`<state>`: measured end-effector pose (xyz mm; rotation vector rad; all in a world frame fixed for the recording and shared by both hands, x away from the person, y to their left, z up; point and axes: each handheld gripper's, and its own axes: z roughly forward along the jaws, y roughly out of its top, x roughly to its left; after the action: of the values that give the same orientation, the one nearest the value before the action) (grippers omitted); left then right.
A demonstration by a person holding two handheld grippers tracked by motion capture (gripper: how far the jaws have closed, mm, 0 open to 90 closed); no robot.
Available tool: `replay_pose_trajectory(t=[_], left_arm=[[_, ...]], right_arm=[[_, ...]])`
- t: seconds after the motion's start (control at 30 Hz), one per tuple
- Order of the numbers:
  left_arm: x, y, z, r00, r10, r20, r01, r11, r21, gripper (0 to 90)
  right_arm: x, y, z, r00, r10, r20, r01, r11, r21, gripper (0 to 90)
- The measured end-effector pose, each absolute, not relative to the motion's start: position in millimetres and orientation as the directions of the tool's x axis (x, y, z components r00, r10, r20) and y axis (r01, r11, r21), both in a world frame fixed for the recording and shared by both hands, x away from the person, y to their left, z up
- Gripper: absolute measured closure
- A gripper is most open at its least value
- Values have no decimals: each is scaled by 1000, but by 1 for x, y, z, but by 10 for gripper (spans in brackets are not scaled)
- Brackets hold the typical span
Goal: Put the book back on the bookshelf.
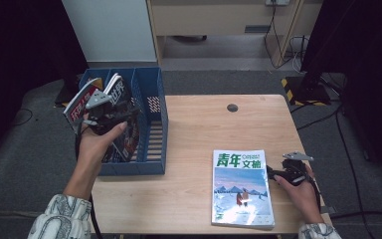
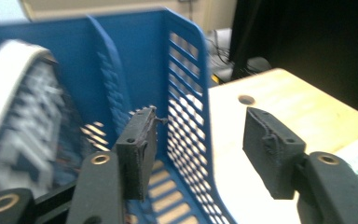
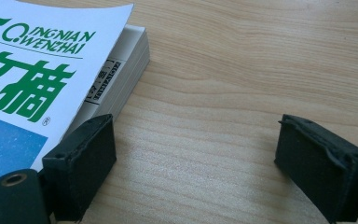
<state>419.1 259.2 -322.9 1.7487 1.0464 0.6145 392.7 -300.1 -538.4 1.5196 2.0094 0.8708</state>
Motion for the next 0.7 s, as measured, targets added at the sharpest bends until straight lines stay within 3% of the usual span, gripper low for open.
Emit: replay_pose_trajectory(t=[0.27,0.7], left_arm=[[420,232,-356,566,821,-67,416,-215,883,348],[423,206,-407,600,792,-115,476,-239,846,300]], right_arm=[[393,-300,-538,-275,961,6,662,184,726,122],[393,-300,-538,-275,961,6,662,185,726,122]])
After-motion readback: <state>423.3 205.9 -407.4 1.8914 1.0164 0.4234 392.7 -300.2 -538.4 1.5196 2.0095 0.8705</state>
